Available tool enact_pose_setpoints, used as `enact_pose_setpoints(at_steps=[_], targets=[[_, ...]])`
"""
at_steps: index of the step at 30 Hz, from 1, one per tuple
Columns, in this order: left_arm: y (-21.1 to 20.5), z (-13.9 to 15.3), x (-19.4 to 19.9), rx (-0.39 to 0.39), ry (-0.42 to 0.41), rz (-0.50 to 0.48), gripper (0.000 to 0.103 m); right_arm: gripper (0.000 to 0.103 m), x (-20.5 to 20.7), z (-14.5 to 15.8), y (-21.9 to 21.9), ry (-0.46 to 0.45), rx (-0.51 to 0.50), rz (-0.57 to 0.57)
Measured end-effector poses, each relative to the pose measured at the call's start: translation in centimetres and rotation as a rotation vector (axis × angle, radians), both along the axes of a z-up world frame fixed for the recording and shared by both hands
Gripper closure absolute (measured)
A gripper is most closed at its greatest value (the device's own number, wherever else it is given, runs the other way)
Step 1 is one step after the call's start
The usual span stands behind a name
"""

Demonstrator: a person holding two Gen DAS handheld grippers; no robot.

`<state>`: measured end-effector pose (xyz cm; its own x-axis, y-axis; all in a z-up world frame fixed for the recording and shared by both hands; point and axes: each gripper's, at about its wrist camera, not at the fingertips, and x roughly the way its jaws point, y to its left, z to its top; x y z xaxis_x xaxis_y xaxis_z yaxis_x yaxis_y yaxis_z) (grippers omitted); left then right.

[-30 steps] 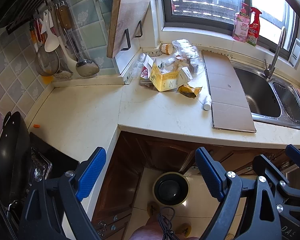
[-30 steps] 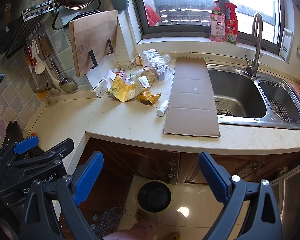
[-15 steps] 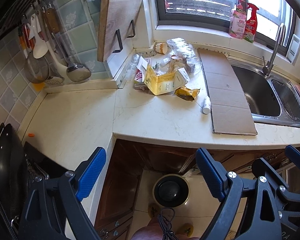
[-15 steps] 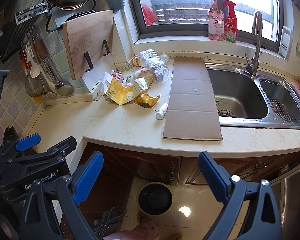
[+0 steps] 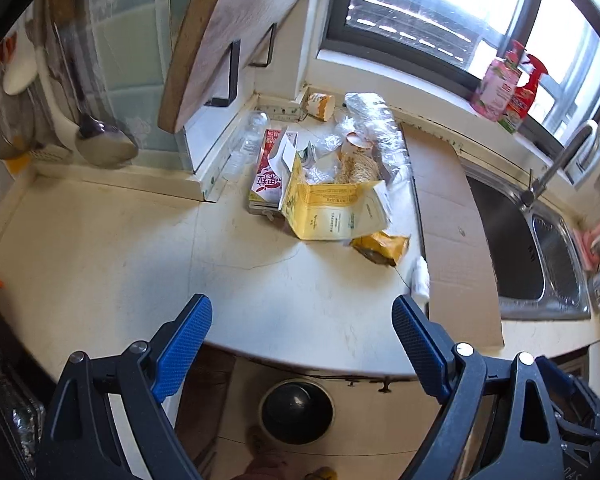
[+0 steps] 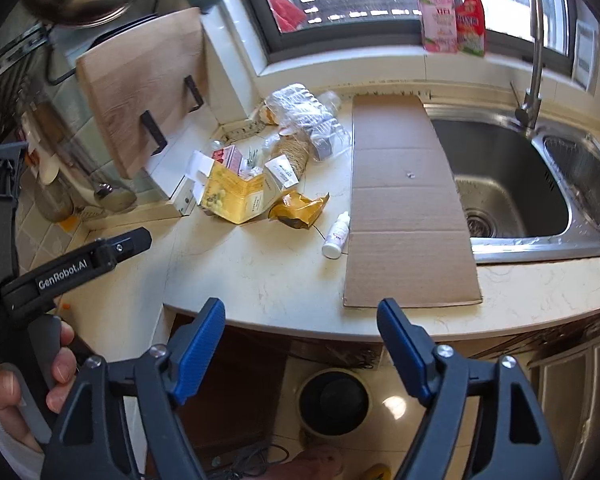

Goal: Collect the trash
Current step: 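Grasp the yellow paper box with the left gripper while the right reaches toward the white dropper bottle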

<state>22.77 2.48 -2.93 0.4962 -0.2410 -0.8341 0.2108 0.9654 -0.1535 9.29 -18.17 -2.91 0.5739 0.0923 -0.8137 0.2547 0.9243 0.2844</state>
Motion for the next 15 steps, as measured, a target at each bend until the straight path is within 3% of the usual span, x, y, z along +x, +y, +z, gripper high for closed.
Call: enact_pose_setpoints(at_steps=[4,8,13,15], targets=[[-0.4,-2.5,4.2,0.009,0.008,-0.015,0.013,0.034,3.0,-1.8,-1.8,0.040,0.064,-0.041],[-0.6,-5.6,8.0,-0.055,0.021,-0.013,0.013,0.043,6.4,-4.4,-3.3,0.092,0.130,-0.076],[-0.1,-9.0,12.0,-0.135,0.027,0.046,0.013,0.067,10.3,-8.4,-4.1,0.170,0.233,-0.097],[-0.1,-10.0,13.2,-0.165,0.032,0.063,0.017,0.070,11.4,-9.5,-4.2,0.202,0.251,-0.114]])
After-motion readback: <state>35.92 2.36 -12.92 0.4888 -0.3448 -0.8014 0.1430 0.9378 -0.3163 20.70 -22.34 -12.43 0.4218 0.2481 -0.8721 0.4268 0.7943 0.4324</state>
